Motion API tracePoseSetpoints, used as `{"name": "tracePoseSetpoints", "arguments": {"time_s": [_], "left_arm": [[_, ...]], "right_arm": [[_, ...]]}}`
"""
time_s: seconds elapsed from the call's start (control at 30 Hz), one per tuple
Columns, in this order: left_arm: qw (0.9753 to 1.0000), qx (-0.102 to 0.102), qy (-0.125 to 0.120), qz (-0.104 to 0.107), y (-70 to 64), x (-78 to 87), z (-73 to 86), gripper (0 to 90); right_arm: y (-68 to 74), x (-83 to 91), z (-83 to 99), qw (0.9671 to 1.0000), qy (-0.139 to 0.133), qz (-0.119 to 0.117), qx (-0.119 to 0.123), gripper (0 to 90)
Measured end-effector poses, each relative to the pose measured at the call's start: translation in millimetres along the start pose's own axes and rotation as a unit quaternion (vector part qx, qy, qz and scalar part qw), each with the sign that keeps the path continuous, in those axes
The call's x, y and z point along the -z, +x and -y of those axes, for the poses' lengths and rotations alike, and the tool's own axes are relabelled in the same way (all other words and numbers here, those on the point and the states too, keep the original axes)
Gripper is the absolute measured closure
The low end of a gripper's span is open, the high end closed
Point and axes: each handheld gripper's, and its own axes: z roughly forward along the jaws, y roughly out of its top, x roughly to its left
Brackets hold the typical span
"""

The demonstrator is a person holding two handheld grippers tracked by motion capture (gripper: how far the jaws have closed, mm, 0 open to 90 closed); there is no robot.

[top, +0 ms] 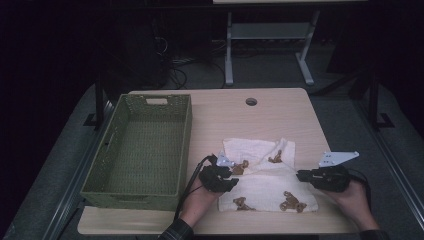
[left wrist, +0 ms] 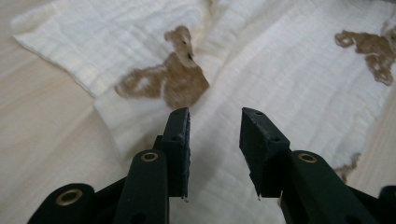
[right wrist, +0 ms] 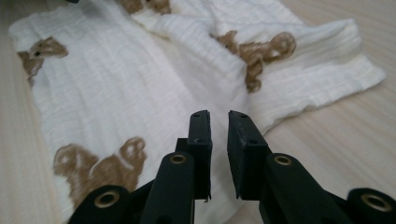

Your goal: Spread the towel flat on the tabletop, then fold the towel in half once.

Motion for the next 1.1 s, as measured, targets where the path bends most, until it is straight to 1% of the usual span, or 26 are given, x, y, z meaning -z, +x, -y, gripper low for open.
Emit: {"name": "tracePoseSetpoints", "arguments": {"time_s": [0.07,0.13,0.17,0.2,0.23,0.27,0.3,0.37,0.43,0.47,0.5,0.53,0.57,0.6,0.63,0.67,0.7,0.73,0.77,0.83,0.87,0.9,0.93,1.03,1.1], "left_arm": [[1.0,0.005,-0.007,-0.005,2.1,-0.7,-3.3,62.5],[0.9999,0.007,-0.01,-0.009,5.2,-1.4,-6.7,62.5],[0.9998,0.009,-0.011,-0.011,6.9,-2.0,-8.5,62.5],[0.9998,0.011,-0.012,-0.013,8.7,-2.4,-10.4,62.4],[0.9997,0.012,-0.013,-0.015,10.6,-3.1,-12.2,62.3],[0.9996,0.015,-0.016,-0.018,12.2,-4.1,-14.0,62.2],[0.9996,0.016,-0.016,-0.019,13.8,-4.6,-15.4,62.2],[0.9994,0.02,-0.017,-0.023,17.9,-6.8,-19.1,61.9],[0.9991,0.024,-0.018,-0.029,20.8,-9.0,-22.1,61.8],[0.9991,0.024,-0.018,-0.031,22.4,-10.0,-23.8,61.6],[0.999,0.02,-0.016,-0.035,24.6,-11.0,-25.9,61.6],[0.9988,0.023,-0.019,-0.038,26.4,-12.3,-27.6,61.6],[0.9987,0.025,-0.019,-0.041,28.7,-13.5,-29.7,61.6],[0.9984,0.029,-0.02,-0.044,30.4,-15.1,-31.9,61.6],[0.9984,0.028,-0.017,-0.046,32.0,-16.1,-33.7,61.6],[0.9981,0.031,-0.019,-0.049,33.8,-17.4,-35.9,61.6],[0.9978,0.034,-0.022,-0.052,36.0,-18.4,-38.0,61.6],[0.9976,0.038,-0.023,-0.053,38.2,-19.8,-40.1,61.6],[0.9973,0.041,-0.024,-0.055,40.3,-21.7,-42.2,61.6],[0.9967,0.038,-0.022,-0.068,45.7,-25.0,-46.5,61.4],[0.9963,0.039,-0.023,-0.073,48.4,-27.0,-48.3,61.0],[0.9958,0.038,-0.019,-0.081,52.0,-29.3,-50.6,61.0],[0.9951,0.037,-0.016,-0.09,54.9,-31.3,-52.5,61.0],[0.9933,0.044,-0.017,-0.105,65.4,-35.5,-57.0,60.8],[0.992,0.044,-0.011,-0.118,72.7,-39.9,-60.2,60.1]], "right_arm": [[-2.9,-1.7,-4.4,1.0,-0.001,0.002,-0.002,78.9],[-6.6,-3.4,-8.6,1.0,-0.006,0.004,0.002,78.9],[-7.4,-4.1,-10.9,1.0,-0.006,0.006,-0.001,78.7],[-9.3,-5.5,-12.7,0.9999,-0.01,0.005,0.003,78.5],[-10.1,-6.5,-14.9,1.0,-0.008,0.005,-0.001,78.3],[-11.9,-7.9,-16.7,0.9999,-0.009,0.007,0.004,78.1],[-12.6,-9.3,-18.7,0.9999,-0.009,0.008,-0.001,78.0],[-15.5,-12.1,-21.8,0.9999,-0.01,0.009,0.005,77.5],[-17.6,-14.9,-26.0,0.9999,-0.011,0.008,0.0,77.4],[-19.4,-16.4,-27.5,0.9999,-0.012,0.009,0.004,76.8],[-19.7,-17.2,-29.4,0.9999,-0.012,0.008,-0.003,76.7],[-21.8,-18.6,-30.8,0.9999,-0.014,0.009,0.002,76.7],[-22.6,-19.6,-32.5,0.9999,-0.013,0.009,-0.002,76.7],[-24.6,-20.8,-33.8,0.9998,-0.015,0.011,-0.001,76.6],[-26.7,-21.7,-35.3,0.9998,-0.015,0.013,-0.001,76.5],[-28.2,-22.1,-36.4,0.9998,-0.015,0.013,-0.005,76.4],[-31.1,-22.8,-37.5,0.9998,-0.015,0.015,-0.003,76.3],[-33.2,-23.2,-38.8,0.9997,-0.015,0.017,-0.009,76.3],[-36.4,-23.6,-39.6,0.9996,-0.019,0.019,-0.006,76.3],[-40.4,-23.8,-41.6,0.9994,-0.023,0.021,-0.012,76.3],[-41.6,-23.9,-42.6,0.9994,-0.024,0.022,-0.015,76.2],[-43.4,-24.5,-43.0,0.9993,-0.026,0.022,-0.012,76.1],[-44.6,-24.9,-43.3,0.9994,-0.024,0.022,-0.014,76.0],[-46.4,-26.3,-42.7,0.9994,-0.023,0.022,-0.016,76.0],[-46.3,-26.9,-42.5,0.9993,-0.023,0.022,-0.019,76.0]]}}
